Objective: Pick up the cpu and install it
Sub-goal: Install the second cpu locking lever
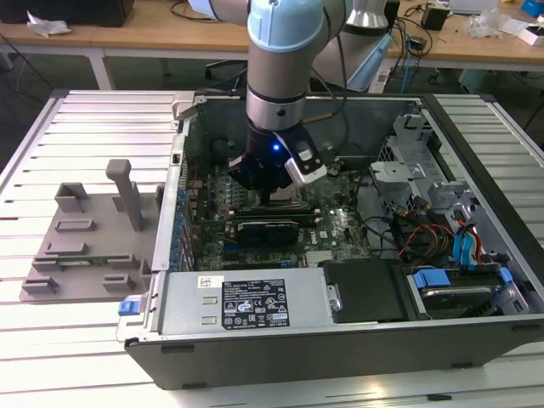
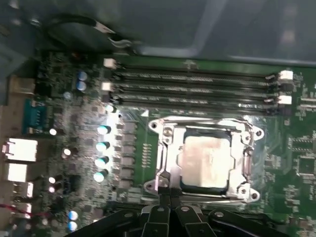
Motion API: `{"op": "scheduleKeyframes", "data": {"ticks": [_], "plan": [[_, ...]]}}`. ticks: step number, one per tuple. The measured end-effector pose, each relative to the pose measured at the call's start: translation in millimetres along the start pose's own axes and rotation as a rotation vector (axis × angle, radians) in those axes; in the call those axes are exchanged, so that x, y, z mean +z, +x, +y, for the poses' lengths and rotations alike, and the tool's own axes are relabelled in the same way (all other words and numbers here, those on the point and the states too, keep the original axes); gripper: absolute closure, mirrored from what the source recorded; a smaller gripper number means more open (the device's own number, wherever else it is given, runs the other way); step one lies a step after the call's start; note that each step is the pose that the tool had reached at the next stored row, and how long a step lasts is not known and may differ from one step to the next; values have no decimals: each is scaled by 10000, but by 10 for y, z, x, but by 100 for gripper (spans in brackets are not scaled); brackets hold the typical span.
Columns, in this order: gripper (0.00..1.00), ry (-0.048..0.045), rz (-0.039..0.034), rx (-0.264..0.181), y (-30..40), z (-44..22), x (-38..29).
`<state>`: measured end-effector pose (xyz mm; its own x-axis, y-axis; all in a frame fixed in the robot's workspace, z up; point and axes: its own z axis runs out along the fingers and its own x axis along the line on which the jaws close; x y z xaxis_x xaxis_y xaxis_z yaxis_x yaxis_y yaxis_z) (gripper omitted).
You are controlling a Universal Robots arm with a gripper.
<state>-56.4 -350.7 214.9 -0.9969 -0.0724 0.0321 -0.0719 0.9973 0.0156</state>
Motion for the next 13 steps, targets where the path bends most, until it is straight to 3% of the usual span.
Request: {"op": "scheduleKeyframes", "data": {"ticks": [2, 4, 6, 7, 9, 13], "plan": [[89, 153, 67, 4, -81, 31, 3], [89, 221, 117, 8, -145, 61, 4], [89, 334, 203, 11, -267, 137, 6], [89, 385, 211, 16, -284, 162, 5], [89, 520, 221, 21, -294, 196, -63], [89, 574, 224, 21, -295, 218, -182]]}}
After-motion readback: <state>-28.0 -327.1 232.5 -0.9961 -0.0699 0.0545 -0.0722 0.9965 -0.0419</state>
